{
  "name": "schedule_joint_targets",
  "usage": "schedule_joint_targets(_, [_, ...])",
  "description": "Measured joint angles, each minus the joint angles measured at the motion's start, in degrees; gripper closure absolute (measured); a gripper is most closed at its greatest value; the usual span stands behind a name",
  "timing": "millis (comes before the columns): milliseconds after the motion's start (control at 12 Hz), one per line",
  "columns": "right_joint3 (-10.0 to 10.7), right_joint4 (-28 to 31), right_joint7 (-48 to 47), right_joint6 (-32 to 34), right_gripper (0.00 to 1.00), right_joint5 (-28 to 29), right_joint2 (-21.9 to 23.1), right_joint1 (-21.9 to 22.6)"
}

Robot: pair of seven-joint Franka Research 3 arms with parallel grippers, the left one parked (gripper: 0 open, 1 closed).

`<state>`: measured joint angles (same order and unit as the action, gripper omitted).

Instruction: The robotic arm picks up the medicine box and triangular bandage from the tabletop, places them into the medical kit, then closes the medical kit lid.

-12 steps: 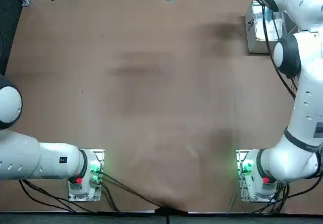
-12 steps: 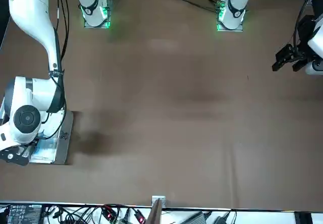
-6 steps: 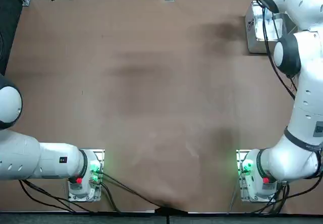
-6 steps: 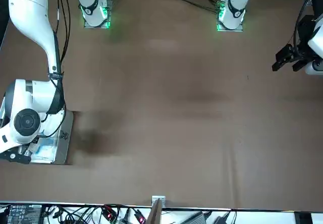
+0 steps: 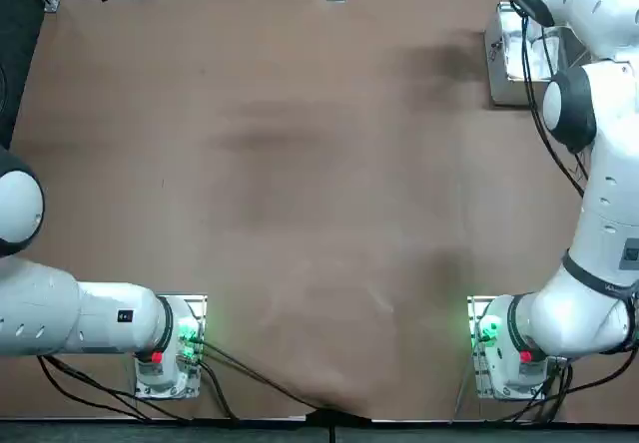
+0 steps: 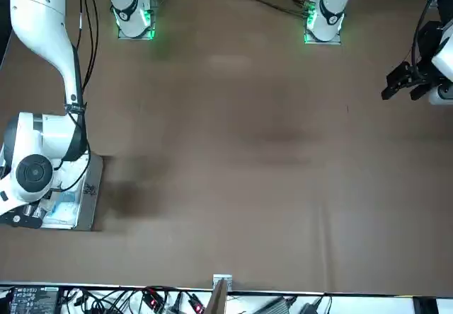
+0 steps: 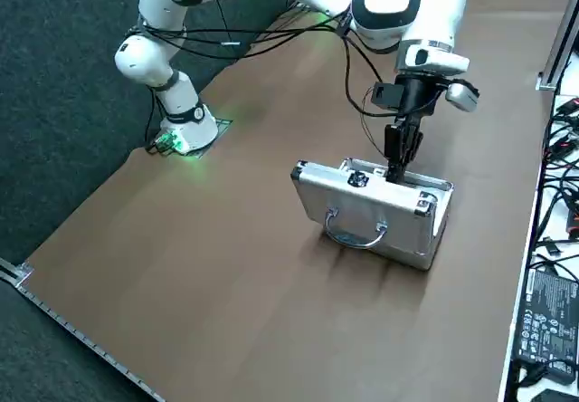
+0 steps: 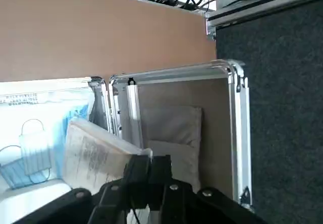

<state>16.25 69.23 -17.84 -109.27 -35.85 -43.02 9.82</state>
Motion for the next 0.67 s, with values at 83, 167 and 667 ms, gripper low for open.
schedule_joint_targets(83, [0.0,0.0,0.5,0.0,0.99,-0.3,0.0,0.0])
schedule_joint_targets(167, [0.0,-0.1,0.9,0.0,0.99,-0.5,0.0,0.0])
schedule_joint_targets(667, [0.3,-0.2,2.7,-0.2,0.99,-0.6,0.1,-0.2])
